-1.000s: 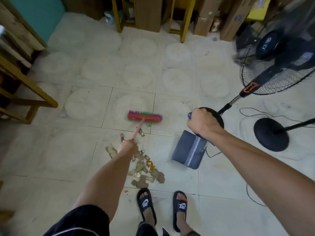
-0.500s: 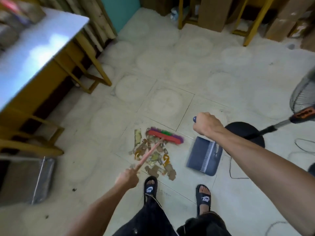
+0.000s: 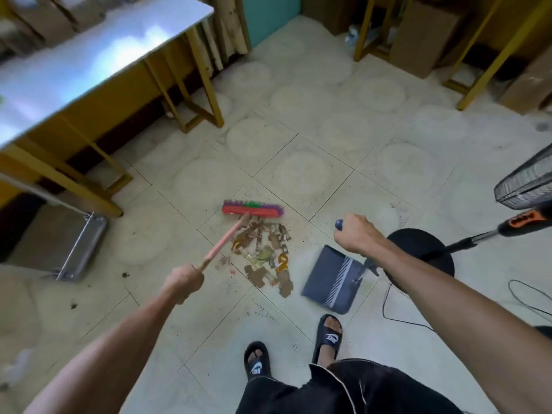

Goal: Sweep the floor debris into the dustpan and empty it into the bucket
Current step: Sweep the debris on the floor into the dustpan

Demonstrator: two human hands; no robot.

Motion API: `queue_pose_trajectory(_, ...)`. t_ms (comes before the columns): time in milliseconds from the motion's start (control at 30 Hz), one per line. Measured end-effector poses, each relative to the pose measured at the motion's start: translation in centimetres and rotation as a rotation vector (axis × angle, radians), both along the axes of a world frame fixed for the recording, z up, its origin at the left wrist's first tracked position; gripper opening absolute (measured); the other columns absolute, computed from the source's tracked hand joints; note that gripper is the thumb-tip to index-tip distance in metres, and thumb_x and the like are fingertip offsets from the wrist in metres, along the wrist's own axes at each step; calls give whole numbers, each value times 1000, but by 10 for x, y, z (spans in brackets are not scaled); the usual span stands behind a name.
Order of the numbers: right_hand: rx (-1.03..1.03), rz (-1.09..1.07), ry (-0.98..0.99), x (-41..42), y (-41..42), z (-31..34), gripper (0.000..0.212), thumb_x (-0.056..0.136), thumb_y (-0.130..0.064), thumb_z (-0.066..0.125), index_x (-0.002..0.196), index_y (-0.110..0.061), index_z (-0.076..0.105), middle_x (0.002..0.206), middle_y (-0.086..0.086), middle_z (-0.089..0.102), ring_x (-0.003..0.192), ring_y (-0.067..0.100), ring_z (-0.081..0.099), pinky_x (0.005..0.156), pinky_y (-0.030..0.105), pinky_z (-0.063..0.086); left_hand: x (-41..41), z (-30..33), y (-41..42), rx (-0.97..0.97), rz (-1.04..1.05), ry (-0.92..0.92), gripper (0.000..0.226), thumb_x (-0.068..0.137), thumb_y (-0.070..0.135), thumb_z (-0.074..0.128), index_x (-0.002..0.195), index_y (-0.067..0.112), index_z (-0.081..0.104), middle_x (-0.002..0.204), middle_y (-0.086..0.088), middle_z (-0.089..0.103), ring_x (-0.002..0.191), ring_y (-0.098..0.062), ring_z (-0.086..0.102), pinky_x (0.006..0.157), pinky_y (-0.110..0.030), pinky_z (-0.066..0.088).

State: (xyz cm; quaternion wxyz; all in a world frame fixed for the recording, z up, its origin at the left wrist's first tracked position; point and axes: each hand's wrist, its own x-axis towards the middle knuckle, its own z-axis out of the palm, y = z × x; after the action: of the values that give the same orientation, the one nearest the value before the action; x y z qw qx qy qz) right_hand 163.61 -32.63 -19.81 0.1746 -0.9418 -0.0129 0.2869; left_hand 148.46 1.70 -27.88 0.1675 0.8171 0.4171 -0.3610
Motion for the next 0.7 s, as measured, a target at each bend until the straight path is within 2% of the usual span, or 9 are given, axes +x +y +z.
queue_pose_trajectory(33,-14,-5,-3,-13,3,0,9,88,-14,50,91,-12,59,86,6,59,64,22,57,55,31,48,-5,1,6,-6,32,2,24,100,21,43,104,3,60,66,-2,51,37,-10,39,30,-16,32)
queue_pose_trajectory(100,-27,-12,0,-39,8,-2,9,86,-11,49,82,-12,57,77,4,57,54,18,49,49,26,37,-14,2,18,-29,77,1,28,102,24,43,105,1,60,65,-2,49,36,-10,37,29,-17,30)
queue_pose_trajectory(200,-34,-24,-24,-73,16,-11,23,84,-11,49,63,-16,40,67,2,49,49,18,39,46,25,29,-24,3,35,-93,178,-19,29,101,26,48,100,0,60,61,-2,46,33,-9,32,27,-15,27)
queue_pose_trajectory(367,-23,-65,-29,-124,21,-27,42,87,-14,50,57,-24,23,57,-7,31,45,12,25,41,24,19,-40,-2,55,-155,260,-57,28,101,24,48,103,-1,60,60,-4,47,34,-11,33,26,-14,28)
queue_pose_trajectory(467,1,-138,-51,-145,18,-43,39,86,-12,52,53,-19,31,52,-4,40,43,14,32,41,26,27,-29,-8,65,-177,308,-82,31,102,26,46,99,-2,60,58,-3,47,33,-12,34,27,-15,29)
queue_pose_trajectory(567,17,-252,-40,-162,16,-63,34,85,-11,52,53,-14,39,53,4,51,44,20,44,45,30,35,-5,-15,74,-147,293,-141,35,102,30,45,104,-1,61,60,-5,49,36,-13,37,28,-13,30)
queue_pose_trajectory(700,-22,-318,-66,-178,14,-71,33,84,-13,50,52,-13,39,48,4,50,39,20,42,41,25,31,26,-23,73,-156,258,-190,35,102,23,42,121,-4,54,69,-5,50,39,-11,37,26,-10,26)
